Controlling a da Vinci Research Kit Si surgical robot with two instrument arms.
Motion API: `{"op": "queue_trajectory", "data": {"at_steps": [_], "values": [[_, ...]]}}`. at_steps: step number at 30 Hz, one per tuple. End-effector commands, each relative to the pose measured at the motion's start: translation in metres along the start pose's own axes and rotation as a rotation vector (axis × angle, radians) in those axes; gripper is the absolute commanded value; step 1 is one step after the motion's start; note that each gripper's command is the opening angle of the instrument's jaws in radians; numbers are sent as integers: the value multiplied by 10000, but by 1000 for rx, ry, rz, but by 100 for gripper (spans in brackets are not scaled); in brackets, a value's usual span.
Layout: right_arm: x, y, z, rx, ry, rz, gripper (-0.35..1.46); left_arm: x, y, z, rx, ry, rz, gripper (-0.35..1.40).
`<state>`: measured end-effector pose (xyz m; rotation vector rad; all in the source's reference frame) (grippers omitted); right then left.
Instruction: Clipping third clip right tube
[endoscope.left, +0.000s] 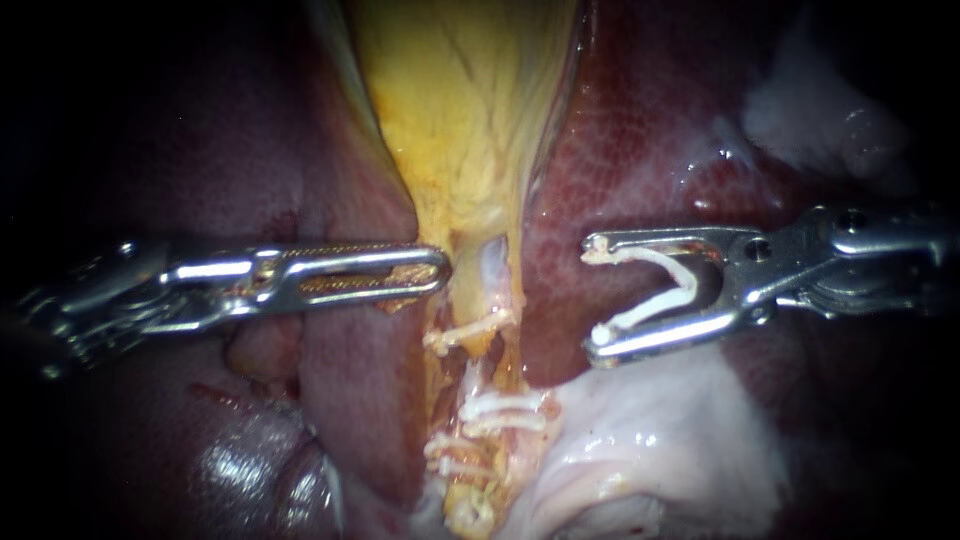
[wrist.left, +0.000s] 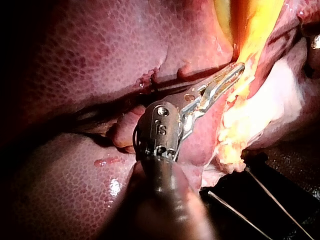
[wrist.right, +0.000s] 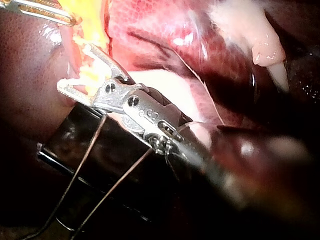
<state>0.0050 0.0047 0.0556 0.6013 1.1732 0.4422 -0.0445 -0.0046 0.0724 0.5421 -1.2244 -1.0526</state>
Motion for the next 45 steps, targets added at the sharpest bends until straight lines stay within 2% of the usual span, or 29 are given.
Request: {"op": "queue_trajectory", "data": {"at_steps": [1, 3, 5, 14, 18, 20, 26, 31, 36, 39, 45], "values": [[0, 0, 0, 0, 0, 0, 59, -1, 0, -2, 1, 0, 0, -35], [0, 0, 0, 0, 0, 0, 59, -4, -2, -6, 6, -4, -2, -35], [0, 0, 0, 0, 0, 0, 59, -12, -5, -15, 7, -22, -7, -35], [-3, -1, 3, -1, 0, -2, 59, -55, -27, -64, 12, -89, -43, -35], [-9, -1, 9, -4, 0, -7, 59, -67, -32, -85, 5, -116, -36, -35], [-15, 0, 14, -10, 0, -16, 59, -70, -33, -91, 3, -119, -38, -35], [-42, 10, 40, -4, -5, 44, 59, -67, -33, -96, 1, -123, -37, -35], [-79, 25, 64, -11, -68, 90, 58, -66, -35, -97, 0, -123, -37, -35], [-111, 37, 86, 1, -104, 128, 58, -66, -38, -98, -1, -124, -37, -35], [-123, 43, 98, -2, -119, 133, 58, -65, -39, -98, -2, -124, -36, -35], [-130, 57, 109, -14, -128, 149, 58, -63, -39, -98, -3, -125, -35, -35]]}}
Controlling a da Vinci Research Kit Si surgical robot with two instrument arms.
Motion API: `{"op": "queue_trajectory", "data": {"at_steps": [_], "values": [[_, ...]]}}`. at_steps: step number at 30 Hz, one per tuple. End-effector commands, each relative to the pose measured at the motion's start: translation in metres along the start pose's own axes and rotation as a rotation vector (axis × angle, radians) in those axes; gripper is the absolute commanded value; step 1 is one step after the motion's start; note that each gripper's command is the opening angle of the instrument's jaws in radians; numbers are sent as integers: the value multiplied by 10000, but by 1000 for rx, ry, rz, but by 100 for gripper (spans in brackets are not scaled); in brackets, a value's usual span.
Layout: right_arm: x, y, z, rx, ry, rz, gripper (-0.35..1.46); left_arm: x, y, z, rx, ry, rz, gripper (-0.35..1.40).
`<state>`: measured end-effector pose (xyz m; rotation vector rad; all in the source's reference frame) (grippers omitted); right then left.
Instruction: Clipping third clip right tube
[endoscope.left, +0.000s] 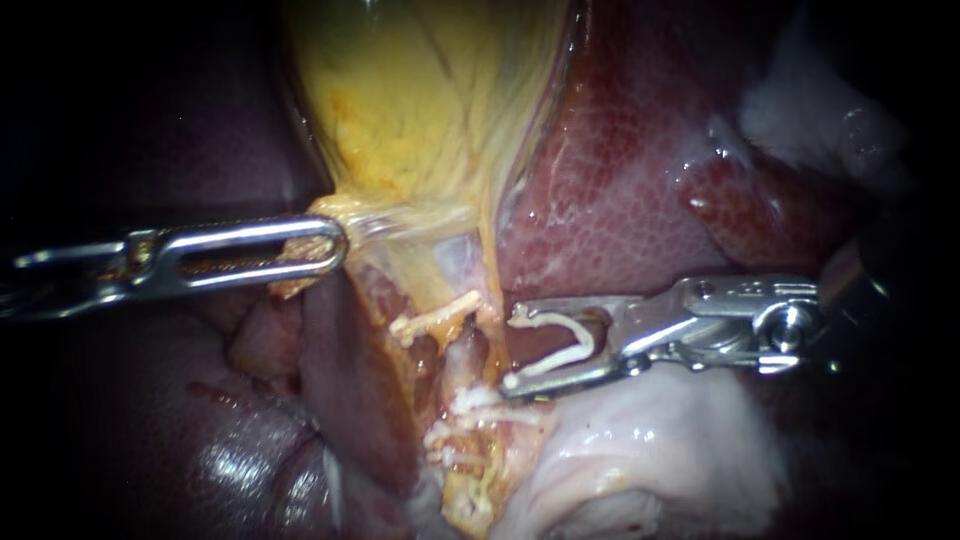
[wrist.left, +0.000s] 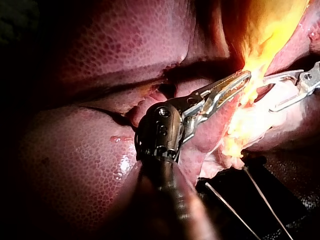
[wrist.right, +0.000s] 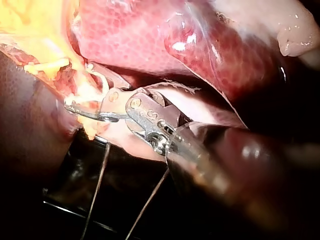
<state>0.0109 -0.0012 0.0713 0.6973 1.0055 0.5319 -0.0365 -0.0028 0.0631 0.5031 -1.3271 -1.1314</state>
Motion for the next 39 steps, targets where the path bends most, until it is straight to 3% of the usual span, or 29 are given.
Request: {"op": "queue_trajectory", "data": {"at_steps": [1, 11, 16, 24, 34, 39], "values": [[-1, 3, 1, 0, 0, -2, 58, 1, 0, 0, -1, 0, 0, -35], [-1, 14, 22, 13, -10, 14, 58, 4, 0, 1, -2, -1, 2, -35], [2, 9, 29, 133, 23, 41, 57, 4, 3, 1, -1, 0, 2, -35], [-4, 3, 35, 245, 18, 93, 57, 3, 20, 1, -3, -1, 2, -35], [-29, -6, 57, 338, -37, 108, 50, 0, 35, 7, -11, -4, 0, -35], [-22, -9, 53, 381, -5, 120, 50, 0, 36, 7, -11, -4, 0, -35]]}}
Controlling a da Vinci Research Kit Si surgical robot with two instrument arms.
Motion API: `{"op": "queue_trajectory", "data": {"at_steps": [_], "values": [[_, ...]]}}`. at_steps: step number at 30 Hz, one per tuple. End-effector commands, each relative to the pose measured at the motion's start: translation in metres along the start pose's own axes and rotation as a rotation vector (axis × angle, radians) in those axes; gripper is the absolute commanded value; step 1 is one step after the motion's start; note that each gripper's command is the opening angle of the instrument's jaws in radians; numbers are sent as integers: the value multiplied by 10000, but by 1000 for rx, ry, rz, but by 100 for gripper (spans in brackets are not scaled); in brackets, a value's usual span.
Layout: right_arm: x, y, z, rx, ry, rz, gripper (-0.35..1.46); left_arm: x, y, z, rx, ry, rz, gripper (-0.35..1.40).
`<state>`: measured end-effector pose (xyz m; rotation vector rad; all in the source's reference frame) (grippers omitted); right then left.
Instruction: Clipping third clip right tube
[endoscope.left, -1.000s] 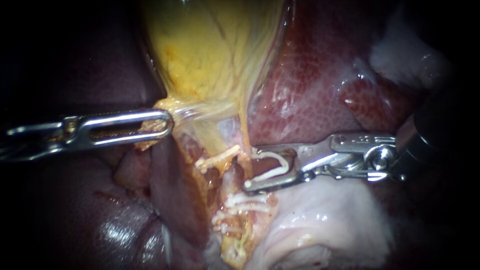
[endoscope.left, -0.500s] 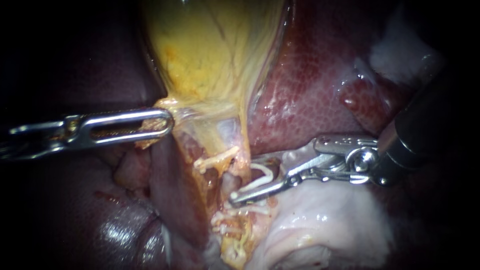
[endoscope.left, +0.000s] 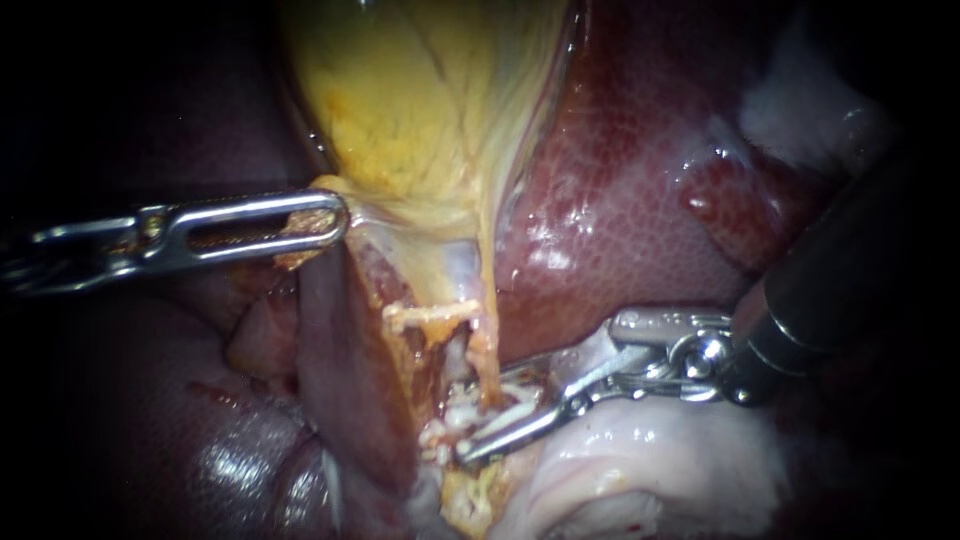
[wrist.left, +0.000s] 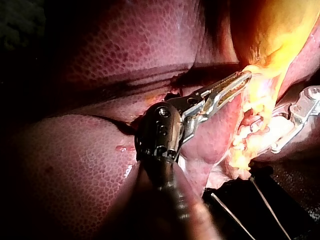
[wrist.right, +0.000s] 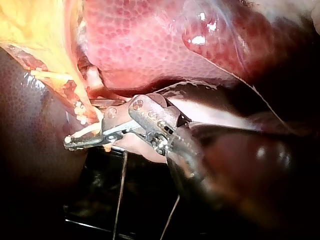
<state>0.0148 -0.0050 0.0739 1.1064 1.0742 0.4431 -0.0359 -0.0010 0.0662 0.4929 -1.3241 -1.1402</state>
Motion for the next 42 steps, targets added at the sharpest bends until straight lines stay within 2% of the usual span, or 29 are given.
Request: {"op": "queue_trajectory", "data": {"at_steps": [1, 9, 13, 20, 21, 24, 30, 42], "values": [[5, -1, -3, 3, 15, 4, 49, 0, 0, 0, 0, 0, 0, -35], [28, -1, -17, 8, 85, 21, 48, 0, 0, 1, -1, 0, 0, -35], [37, 4, -24, -5, 97, 29, 47, 1, -1, 1, -1, 0, 0, -35], [39, 10, -25, -14, 102, 30, 40, 1, -1, 2, -1, -1, 0, -35], [38, 10, -25, -13, 102, 30, 30, 1, -1, 2, -1, -1, 0, -35], [36, 9, -30, -8, 101, 59, -35, 1, -1, 2, -2, -1, 1, -35], [31, 18, -32, -9, 101, 67, -35, 1, -1, 2, -2, -1, 0, -35], [29, 19, -32, -9, 101, 72, -35, 2, -3, 2, -3, -2, 1, -35]]}}
